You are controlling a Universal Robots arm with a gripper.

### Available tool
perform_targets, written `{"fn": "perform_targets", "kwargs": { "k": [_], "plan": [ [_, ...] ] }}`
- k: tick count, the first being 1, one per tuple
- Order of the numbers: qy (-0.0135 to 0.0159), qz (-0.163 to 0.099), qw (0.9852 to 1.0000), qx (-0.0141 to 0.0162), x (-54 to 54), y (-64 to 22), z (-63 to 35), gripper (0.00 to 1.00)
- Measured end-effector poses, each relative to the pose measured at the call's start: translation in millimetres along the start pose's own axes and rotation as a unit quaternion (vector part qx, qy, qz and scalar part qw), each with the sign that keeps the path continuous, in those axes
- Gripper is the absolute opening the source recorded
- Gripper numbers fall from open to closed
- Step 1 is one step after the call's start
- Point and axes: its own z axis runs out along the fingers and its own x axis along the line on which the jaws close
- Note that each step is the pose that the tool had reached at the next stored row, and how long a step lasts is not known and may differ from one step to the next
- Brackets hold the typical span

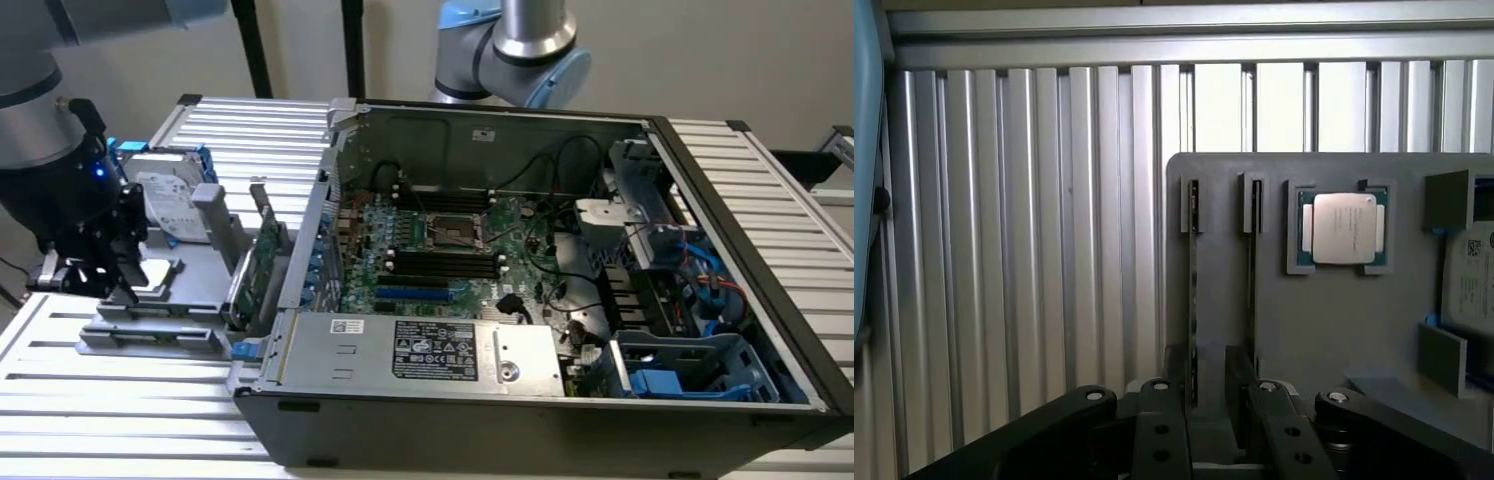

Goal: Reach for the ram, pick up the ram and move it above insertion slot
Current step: 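Pick up the ram and move it above insertion slot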

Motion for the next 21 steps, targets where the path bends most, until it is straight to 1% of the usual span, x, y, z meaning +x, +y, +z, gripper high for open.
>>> {"fn": "perform_targets", "kwargs": {
  "k": [7, 17, 21],
  "plan": [
    [-0.0001, 0.0, 1.0, 0.0001, 7.1, -0.4, 13.0, 0.31],
    [0.0, -0.002, 1.0, 0.0001, 7.0, -0.9, 31.1, 0.31],
    [0.0, -0.004, 1.0, 0.0006, 6.3, -1.0, 38.4, 0.31]
  ]
}}
